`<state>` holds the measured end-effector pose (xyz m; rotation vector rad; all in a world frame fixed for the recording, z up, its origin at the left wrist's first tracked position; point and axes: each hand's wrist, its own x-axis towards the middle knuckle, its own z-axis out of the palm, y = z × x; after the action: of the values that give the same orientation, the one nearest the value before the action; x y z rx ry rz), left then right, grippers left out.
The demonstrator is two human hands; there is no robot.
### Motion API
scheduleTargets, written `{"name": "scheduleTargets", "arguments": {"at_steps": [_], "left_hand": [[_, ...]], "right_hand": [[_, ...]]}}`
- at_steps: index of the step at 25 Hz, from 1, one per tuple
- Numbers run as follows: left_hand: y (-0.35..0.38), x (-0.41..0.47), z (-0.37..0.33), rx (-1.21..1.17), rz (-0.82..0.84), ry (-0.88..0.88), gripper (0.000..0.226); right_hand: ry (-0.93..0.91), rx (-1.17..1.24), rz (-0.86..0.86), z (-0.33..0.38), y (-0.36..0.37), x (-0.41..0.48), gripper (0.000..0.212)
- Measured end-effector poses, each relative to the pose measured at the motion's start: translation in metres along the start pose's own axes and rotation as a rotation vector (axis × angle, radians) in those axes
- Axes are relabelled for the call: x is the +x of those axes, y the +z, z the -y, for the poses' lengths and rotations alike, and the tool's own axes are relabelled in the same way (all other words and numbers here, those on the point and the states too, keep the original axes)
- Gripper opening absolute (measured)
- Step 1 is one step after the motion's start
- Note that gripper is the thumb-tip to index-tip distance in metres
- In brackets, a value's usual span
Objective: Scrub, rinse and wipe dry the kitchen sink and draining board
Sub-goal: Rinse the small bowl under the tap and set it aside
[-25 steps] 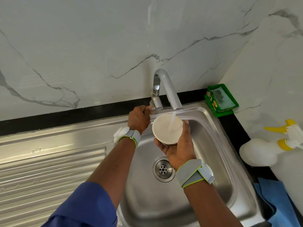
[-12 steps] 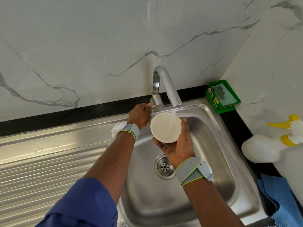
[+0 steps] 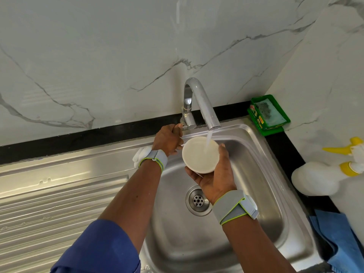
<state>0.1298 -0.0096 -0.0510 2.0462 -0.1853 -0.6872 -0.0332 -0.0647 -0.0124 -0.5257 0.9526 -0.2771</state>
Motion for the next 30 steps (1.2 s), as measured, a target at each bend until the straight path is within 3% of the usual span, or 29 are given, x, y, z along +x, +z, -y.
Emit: {"name": "scheduleTargets", "arguments": {"at_steps": [10, 18, 22, 24, 27, 30], "left_hand": [[0.0, 0.0, -0.002, -0.063, -0.051, -0.056, 0.042], [0.0, 0.005, -0.016, 0.096, -0.108, -0.008, 0.053], [0.011, -0.002, -0.056, 0.471, -0.167, 0.208, 0.02], [0.012, -0.004, -0.07, 0.648, -0.146, 0.287, 0.026], [-0.009, -0.013, -0.066, 0.878, 0.01, 0.337, 0.036], [-0.031, -0.025, -0.047, 0.888, 0.093, 0.34, 0.037]], "right_hand": [[0.036, 0.023, -0.016, -0.004, -0.002, 0.007, 0.06], [0.069, 0.042, -0.051, -0.001, -0.008, 0.01, 0.059], [0.07, 0.063, -0.078, 0.01, -0.014, 0.0, 0.058], [0.048, 0.062, -0.078, 0.02, -0.018, -0.006, 0.056], [-0.007, 0.013, -0.061, 0.041, -0.023, -0.025, 0.049], [-0.068, -0.069, -0.033, 0.065, -0.027, -0.041, 0.054]]}}
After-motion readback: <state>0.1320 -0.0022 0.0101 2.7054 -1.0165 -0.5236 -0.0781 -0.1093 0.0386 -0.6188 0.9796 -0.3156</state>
